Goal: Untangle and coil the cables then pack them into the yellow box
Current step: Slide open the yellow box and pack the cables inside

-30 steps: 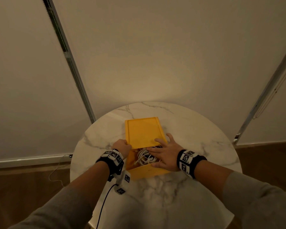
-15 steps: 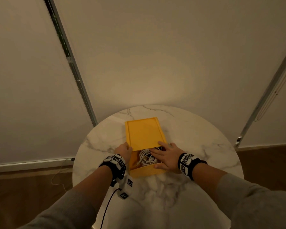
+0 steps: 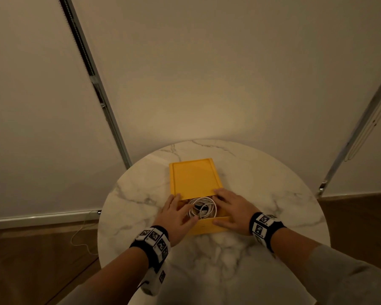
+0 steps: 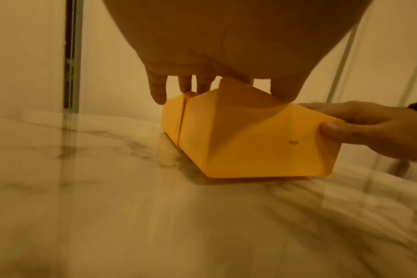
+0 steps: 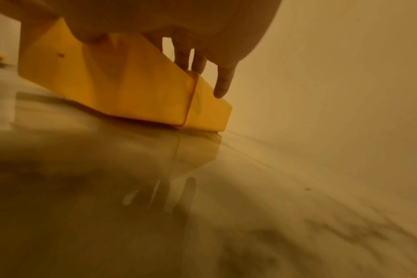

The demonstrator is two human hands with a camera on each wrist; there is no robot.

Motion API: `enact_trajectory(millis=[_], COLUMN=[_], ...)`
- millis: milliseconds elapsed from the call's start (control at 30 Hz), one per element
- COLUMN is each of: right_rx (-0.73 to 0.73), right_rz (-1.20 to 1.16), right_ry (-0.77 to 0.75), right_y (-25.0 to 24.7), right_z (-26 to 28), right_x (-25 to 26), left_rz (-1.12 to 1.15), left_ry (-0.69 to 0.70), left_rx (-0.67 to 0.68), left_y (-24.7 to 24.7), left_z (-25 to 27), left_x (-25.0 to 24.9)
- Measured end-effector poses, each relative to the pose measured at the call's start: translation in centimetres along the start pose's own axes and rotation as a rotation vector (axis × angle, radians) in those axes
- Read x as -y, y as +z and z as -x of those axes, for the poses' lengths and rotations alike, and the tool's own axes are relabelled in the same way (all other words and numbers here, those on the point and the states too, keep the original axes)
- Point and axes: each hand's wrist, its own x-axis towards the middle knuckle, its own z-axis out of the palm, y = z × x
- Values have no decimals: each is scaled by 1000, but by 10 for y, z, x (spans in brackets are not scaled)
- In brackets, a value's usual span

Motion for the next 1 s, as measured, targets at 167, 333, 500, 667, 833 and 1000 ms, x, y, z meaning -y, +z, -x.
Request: enact_trajectory(millis=[167, 333, 500, 667, 833, 1000], right_rx=[33, 63, 109, 171, 204, 168], right_rz=[-52, 22, 44, 2, -30, 91], right_ry=[12, -45, 13, 64, 92, 143], right_y=[-4, -2, -6, -16, -23, -35], right_z=[4, 2, 1, -7, -13, -21], right_x=[-3, -8, -14, -14, -7, 2], left_rz=[-80, -53, -23, -263, -339, -340], left_ry=[111, 107, 152, 237, 225, 209], left_rx=[-48, -85, -43, 35, 47, 14], left_y=[10, 15, 2, -9, -18, -29], left_z=[-8, -11, -6, -2, 0, -3], left_x=[12, 18, 23, 21, 15, 10])
